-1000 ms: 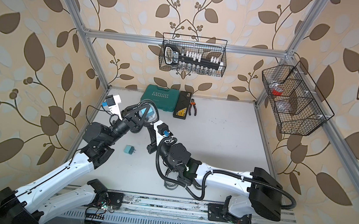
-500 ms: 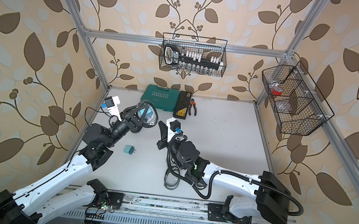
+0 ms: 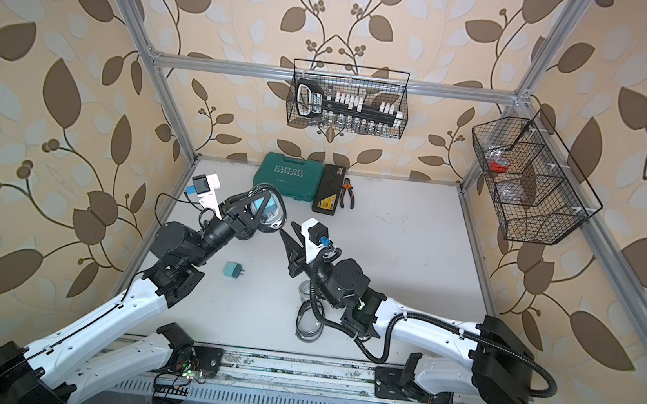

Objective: Pack away charging kits
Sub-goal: Zip the zipper on the storage bag.

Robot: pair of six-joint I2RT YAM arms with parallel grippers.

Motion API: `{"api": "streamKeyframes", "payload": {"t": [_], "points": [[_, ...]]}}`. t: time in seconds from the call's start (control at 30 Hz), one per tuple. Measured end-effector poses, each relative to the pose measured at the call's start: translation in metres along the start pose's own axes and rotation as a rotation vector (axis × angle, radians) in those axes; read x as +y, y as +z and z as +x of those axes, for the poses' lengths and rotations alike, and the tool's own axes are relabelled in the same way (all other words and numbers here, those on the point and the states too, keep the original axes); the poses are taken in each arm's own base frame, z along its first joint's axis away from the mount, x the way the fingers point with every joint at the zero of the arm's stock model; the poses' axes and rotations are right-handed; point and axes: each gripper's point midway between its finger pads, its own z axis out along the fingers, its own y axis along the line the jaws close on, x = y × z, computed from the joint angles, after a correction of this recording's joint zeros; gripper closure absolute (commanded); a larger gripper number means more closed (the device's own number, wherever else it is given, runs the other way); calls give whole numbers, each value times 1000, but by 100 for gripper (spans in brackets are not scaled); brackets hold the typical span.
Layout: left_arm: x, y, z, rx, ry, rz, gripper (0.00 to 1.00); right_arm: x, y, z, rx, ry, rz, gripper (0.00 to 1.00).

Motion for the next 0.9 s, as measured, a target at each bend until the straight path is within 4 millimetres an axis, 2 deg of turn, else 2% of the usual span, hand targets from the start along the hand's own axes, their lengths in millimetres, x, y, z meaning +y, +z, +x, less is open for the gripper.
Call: {"api": "streamKeyframes", "payload": {"t": [0.17,0.27,0.47,0.53,0.63,0.9], "points": [[-12,3,-7,-4,19,40,100,25,5,19,41,-30,-60,68],[-18,3,-14,-22,27,57,100,34,9,18,41,-36,-80,68],[-21,2,-17,-32,32,66,100,39,19,-2,-2,-20,-75,69],[-21,2,-18,-33,32,67,100,39,21,-5,-8,-17,-73,72],[-21,2,-18,-34,32,67,100,40,24,-7,-12,-12,-70,76],[-21,2,-19,-37,32,66,100,39,27,-10,-7,-6,-53,80]]}}
